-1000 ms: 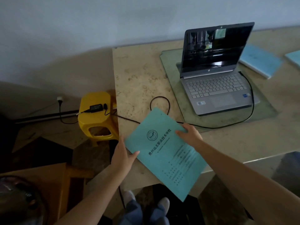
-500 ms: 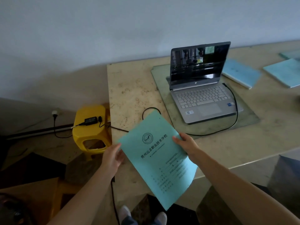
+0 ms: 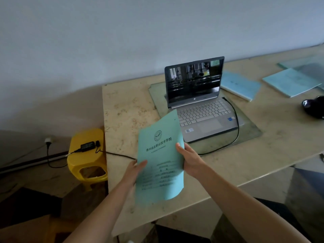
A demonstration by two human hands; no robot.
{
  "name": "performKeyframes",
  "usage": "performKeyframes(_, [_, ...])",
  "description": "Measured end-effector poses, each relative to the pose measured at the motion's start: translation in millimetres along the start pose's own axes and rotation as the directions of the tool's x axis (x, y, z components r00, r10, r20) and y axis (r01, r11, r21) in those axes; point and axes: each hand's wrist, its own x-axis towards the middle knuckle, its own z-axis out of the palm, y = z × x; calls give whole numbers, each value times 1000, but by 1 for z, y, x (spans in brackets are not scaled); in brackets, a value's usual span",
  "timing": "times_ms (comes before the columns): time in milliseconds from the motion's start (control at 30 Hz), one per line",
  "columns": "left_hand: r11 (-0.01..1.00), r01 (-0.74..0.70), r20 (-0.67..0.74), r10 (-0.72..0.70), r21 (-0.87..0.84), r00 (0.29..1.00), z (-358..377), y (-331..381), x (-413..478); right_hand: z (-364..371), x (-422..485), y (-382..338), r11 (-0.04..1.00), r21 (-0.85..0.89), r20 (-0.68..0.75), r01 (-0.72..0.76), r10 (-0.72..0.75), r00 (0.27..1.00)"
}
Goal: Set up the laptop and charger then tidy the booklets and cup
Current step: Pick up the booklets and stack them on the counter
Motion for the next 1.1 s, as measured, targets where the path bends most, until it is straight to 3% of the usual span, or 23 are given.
performKeyframes(167, [988,91,58,-85,-123,995,6,3,11,-23,-7,-20,1000,-15,54,-2,3,999])
performKeyframes(467, [988,-5,138,26,-155,990,61,34,11,-84,-31,-38,990,-136,-159,19,-41,986])
performKeyframes(667, [996,7,172,8,-90,985,127,38,13,-130,-60,-48,960,-253,-354,116,-204,913])
performKeyframes(900, [999,35,306,-23,-34,952,225,32,9,-205,-108,-57,962,-247,-570,113,-238,786])
performKeyframes(1100, [982,-8,409,-71,188,910,300,31,16,-272,-133,-61,971,-185,-668,149,-236,706])
